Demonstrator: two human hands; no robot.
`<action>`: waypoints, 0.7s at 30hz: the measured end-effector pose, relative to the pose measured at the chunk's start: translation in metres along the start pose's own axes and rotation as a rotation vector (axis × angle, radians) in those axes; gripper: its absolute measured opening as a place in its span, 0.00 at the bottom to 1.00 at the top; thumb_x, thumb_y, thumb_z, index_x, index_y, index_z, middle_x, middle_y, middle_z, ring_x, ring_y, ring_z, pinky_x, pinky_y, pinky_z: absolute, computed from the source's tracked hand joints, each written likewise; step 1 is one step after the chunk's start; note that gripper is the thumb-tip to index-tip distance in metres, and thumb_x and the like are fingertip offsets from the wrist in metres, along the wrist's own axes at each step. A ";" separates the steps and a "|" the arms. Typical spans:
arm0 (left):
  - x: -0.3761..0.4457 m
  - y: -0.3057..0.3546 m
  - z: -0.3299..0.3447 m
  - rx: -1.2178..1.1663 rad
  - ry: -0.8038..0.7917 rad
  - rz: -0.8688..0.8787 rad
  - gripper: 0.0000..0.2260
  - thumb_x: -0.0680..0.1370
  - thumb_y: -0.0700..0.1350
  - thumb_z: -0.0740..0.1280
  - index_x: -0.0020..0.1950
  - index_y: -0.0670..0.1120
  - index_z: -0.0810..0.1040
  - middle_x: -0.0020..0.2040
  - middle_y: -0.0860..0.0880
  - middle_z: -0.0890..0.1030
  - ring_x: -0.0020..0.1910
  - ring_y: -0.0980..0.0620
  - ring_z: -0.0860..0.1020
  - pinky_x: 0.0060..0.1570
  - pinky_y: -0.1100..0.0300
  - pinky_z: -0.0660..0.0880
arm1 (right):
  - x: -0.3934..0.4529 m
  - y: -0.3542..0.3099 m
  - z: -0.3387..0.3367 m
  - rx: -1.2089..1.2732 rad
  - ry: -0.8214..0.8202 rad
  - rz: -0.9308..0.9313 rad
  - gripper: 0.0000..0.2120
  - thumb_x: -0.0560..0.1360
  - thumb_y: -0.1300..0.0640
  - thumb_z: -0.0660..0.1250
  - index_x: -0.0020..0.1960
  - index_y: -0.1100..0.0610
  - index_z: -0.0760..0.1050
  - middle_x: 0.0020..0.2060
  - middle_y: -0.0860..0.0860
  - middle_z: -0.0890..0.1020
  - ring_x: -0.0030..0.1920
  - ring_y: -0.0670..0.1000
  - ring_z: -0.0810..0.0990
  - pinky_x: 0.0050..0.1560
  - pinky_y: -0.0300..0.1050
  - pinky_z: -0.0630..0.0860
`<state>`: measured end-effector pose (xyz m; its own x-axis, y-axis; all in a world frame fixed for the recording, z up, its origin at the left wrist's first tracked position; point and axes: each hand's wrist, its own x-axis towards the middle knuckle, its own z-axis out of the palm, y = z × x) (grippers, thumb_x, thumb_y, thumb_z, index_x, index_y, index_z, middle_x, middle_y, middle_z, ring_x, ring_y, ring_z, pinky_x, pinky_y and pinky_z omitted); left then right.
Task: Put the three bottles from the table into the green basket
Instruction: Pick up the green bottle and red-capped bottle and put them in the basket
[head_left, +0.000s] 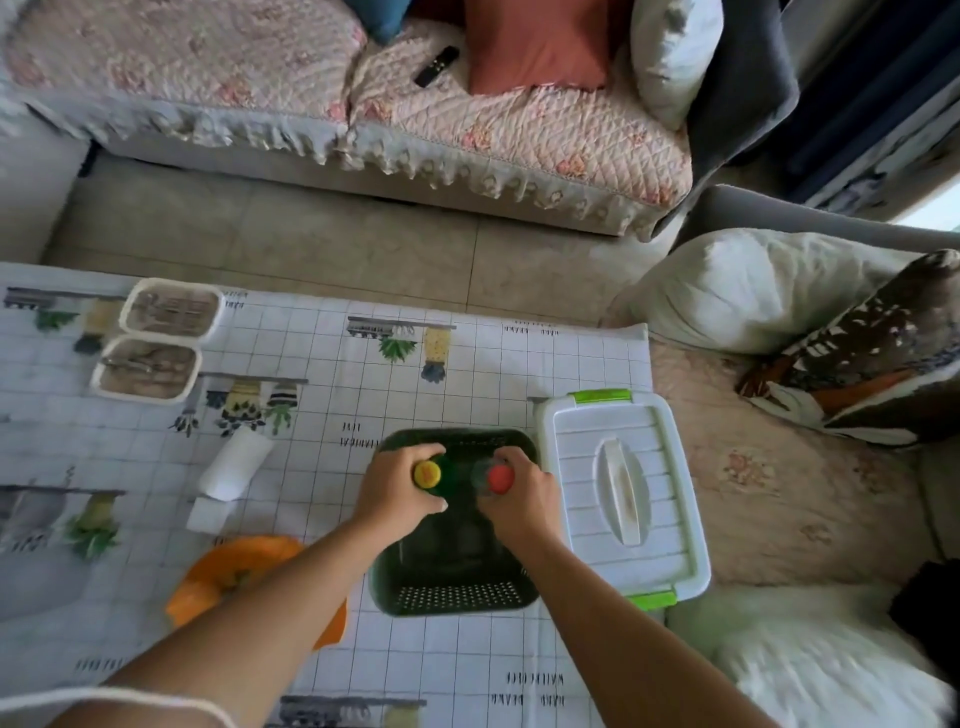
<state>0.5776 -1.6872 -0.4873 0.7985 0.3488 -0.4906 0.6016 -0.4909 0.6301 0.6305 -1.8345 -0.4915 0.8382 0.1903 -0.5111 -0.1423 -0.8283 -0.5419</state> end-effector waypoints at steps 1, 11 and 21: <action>0.001 -0.002 0.001 0.000 0.004 -0.007 0.30 0.63 0.40 0.80 0.63 0.50 0.76 0.60 0.49 0.80 0.61 0.48 0.76 0.59 0.55 0.71 | 0.000 -0.001 -0.001 0.010 0.001 0.010 0.22 0.70 0.59 0.75 0.61 0.49 0.74 0.48 0.49 0.81 0.44 0.48 0.76 0.44 0.41 0.74; 0.010 -0.008 0.007 -0.058 -0.016 -0.004 0.35 0.60 0.43 0.81 0.66 0.48 0.74 0.62 0.47 0.79 0.62 0.46 0.75 0.63 0.50 0.71 | 0.010 -0.011 -0.004 -0.011 -0.064 -0.004 0.23 0.71 0.59 0.74 0.64 0.51 0.73 0.51 0.51 0.82 0.45 0.49 0.75 0.46 0.40 0.70; 0.004 -0.006 -0.011 0.045 -0.130 -0.098 0.45 0.63 0.38 0.79 0.74 0.47 0.59 0.71 0.43 0.69 0.70 0.41 0.67 0.65 0.44 0.69 | -0.013 -0.018 -0.004 0.145 -0.058 0.253 0.43 0.67 0.57 0.79 0.75 0.55 0.60 0.64 0.56 0.76 0.65 0.58 0.73 0.64 0.53 0.72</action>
<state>0.5773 -1.6749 -0.4862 0.7249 0.2922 -0.6239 0.6726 -0.4958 0.5493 0.6242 -1.8241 -0.4728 0.7356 0.0206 -0.6771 -0.4205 -0.7699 -0.4801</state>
